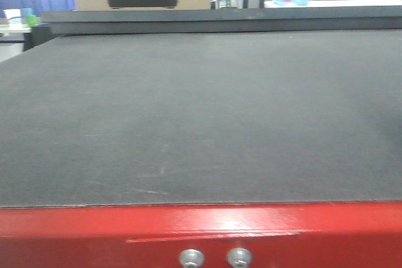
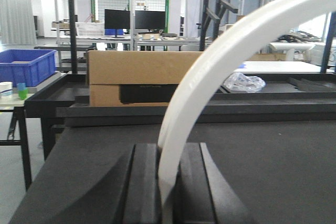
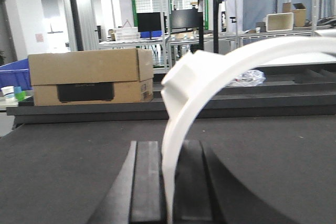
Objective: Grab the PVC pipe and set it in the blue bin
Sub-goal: 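Turn the base and drive along the red-framed table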
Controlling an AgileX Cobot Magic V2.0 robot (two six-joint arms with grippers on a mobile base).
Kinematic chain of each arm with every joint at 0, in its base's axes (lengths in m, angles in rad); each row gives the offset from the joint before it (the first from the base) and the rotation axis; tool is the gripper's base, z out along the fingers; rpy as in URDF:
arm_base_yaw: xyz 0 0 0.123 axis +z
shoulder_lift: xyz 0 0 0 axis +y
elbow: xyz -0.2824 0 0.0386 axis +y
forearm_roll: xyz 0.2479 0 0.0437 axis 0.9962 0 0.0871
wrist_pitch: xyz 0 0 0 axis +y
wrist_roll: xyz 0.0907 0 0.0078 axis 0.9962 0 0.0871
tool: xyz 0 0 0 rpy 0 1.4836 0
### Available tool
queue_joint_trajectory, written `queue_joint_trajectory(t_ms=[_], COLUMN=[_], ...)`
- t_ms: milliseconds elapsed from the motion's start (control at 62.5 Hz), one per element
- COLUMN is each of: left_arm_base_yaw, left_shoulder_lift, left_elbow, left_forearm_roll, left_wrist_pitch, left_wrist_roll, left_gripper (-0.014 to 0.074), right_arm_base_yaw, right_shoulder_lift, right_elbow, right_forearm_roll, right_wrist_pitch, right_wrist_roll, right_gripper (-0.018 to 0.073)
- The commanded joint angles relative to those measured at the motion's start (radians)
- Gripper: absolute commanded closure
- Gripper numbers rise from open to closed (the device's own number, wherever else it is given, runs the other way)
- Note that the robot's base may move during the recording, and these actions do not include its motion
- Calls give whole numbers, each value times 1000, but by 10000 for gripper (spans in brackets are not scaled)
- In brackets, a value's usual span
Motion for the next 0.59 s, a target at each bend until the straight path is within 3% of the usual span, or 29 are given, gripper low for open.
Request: queue_joint_trajectory(t_ms=[0,576], left_arm_base_yaw=[-5,-5], left_shoulder_lift=[-4,-4], left_elbow=[-3,-3], left_forearm_roll=[0,0], left_wrist_pitch=[-30,-30], left_wrist_roll=[-2,-2], left_gripper=[707,707], right_arm_base_yaw=[-5,-5], right_shoulder_lift=[-5,-5], right_elbow=[0,0], right_forearm_roll=[-12,-12], right_wrist_pitch=[-25,-25], right_wrist_roll=[-6,-6], right_gripper=[720,720])
